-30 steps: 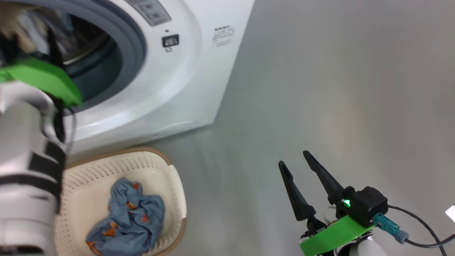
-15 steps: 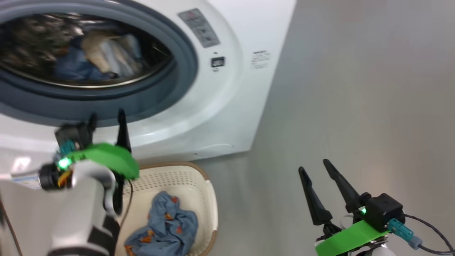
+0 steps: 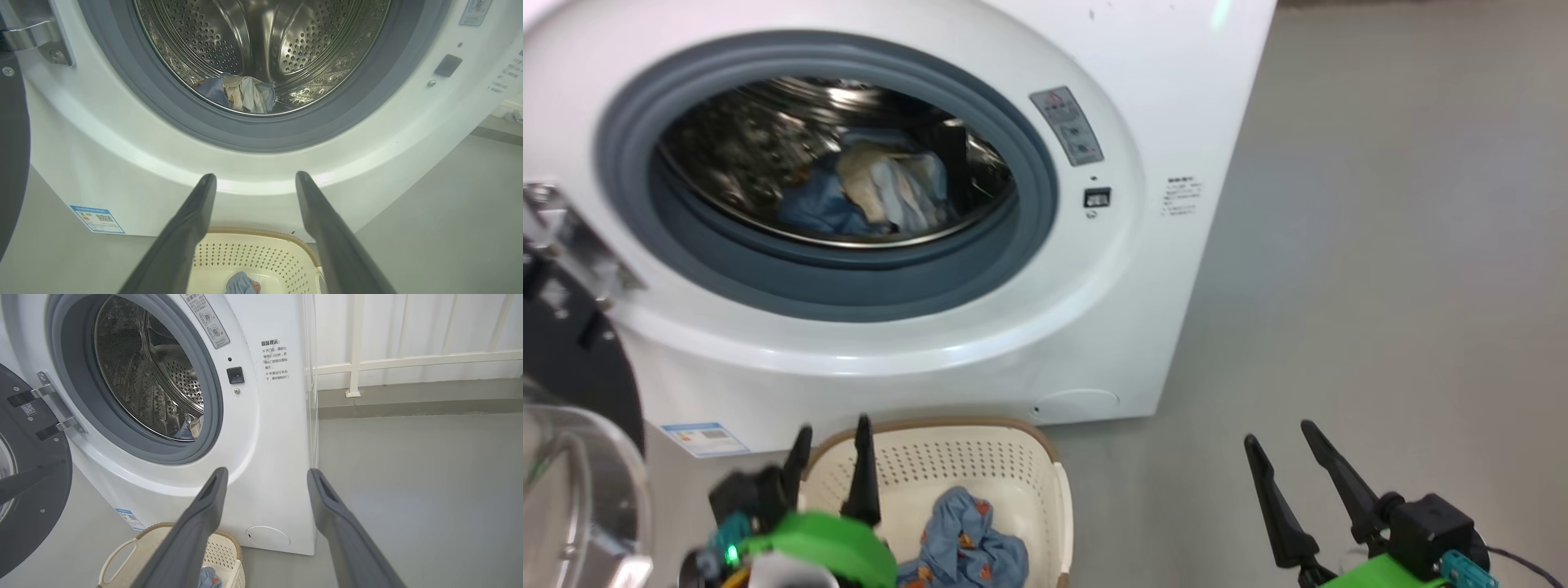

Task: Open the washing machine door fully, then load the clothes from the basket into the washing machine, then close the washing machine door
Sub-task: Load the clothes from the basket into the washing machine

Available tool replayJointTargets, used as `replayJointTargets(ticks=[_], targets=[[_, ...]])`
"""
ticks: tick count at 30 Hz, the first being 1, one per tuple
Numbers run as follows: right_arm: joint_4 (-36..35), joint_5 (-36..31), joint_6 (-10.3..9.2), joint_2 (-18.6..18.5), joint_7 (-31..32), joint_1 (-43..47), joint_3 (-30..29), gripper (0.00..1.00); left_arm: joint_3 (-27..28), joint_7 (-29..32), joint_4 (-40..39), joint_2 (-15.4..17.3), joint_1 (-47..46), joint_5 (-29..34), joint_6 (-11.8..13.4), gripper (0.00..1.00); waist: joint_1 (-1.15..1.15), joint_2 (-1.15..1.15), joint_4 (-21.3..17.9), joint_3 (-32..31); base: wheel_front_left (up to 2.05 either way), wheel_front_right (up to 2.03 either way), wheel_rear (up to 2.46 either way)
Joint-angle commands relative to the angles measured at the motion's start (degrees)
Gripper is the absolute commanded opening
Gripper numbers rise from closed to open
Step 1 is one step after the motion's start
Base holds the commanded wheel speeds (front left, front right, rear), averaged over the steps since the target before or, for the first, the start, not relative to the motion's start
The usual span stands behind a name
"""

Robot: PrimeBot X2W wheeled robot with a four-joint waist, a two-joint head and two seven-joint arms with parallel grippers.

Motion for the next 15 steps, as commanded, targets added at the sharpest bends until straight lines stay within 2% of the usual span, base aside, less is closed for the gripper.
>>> replayJointTargets(ticks=[1, 7, 15], targets=[[-1.52, -0.17, 0.16, -0.76, -0.27, 0.19, 1.04, 1.00, 1.53, -0.37, -3.43, 0.96, 1.57, 0.18, 1.21, 1.00, 0.00, 0.00, 2.09, -2.36, 0.00, 0.00, 0.00], [-1.73, -0.14, 0.16, -1.37, -0.27, 2.45, 0.48, 1.00, 3.01, -0.37, -13.89, 0.96, 10.83, 3.11, 3.96, 1.00, 0.00, 0.00, 2.84, -4.78, 0.00, 0.00, 0.00], [-2.42, -0.24, 0.16, -1.38, -0.27, 5.23, -0.85, 1.00, 5.29, -0.37, -20.63, 0.96, 19.04, 5.78, 4.65, 1.00, 0.00, 0.00, 2.96, -6.55, 0.00, 0.00, 0.00]])
